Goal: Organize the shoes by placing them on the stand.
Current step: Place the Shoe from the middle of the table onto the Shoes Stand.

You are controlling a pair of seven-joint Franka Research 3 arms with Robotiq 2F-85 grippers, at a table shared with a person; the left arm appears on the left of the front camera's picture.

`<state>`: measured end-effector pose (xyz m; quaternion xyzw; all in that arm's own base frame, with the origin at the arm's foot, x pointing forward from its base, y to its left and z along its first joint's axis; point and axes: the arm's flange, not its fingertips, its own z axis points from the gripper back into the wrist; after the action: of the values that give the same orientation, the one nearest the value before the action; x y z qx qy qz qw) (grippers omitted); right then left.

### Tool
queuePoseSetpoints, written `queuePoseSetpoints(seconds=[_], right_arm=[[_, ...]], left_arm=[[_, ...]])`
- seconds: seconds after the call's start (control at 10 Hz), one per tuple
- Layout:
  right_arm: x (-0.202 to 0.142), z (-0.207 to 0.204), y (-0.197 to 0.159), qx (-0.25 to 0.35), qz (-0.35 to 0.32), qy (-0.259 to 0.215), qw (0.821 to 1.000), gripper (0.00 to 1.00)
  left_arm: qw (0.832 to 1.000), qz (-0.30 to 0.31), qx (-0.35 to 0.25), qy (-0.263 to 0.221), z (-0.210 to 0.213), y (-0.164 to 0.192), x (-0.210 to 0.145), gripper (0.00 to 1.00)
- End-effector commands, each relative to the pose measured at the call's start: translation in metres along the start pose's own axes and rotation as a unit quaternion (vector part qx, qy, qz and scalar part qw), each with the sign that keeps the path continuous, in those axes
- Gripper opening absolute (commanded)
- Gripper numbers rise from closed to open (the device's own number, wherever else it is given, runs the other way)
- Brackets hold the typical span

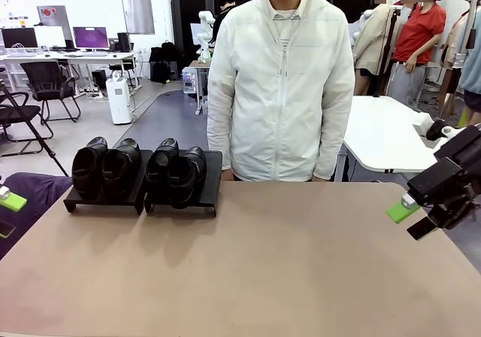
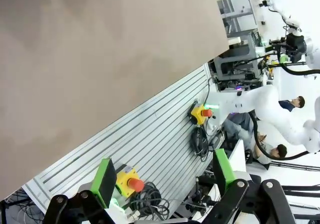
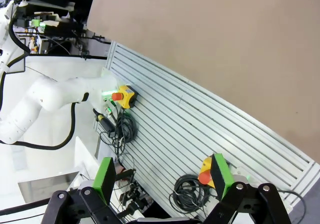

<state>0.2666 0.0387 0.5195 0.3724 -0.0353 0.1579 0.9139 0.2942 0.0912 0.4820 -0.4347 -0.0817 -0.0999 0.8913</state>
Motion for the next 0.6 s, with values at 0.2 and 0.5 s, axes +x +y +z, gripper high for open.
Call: queuePoseSetpoints(seconds=[0.2, 0.5], right_arm=[[0.0011, 0.0037, 0.0034, 0.005, -0.003, 0.0, 1.0, 1.0], [0.0011, 0.0037, 0.0034, 0.005, -0.003, 0.0, 1.0, 1.0]], left_arm=[[1.0, 0.005, 0.001, 0.004, 0.0039, -0.0001, -0.003, 1.0], [1.0, 0.005, 0.001, 0.004, 0.0039, -0.0001, -0.003, 1.0]])
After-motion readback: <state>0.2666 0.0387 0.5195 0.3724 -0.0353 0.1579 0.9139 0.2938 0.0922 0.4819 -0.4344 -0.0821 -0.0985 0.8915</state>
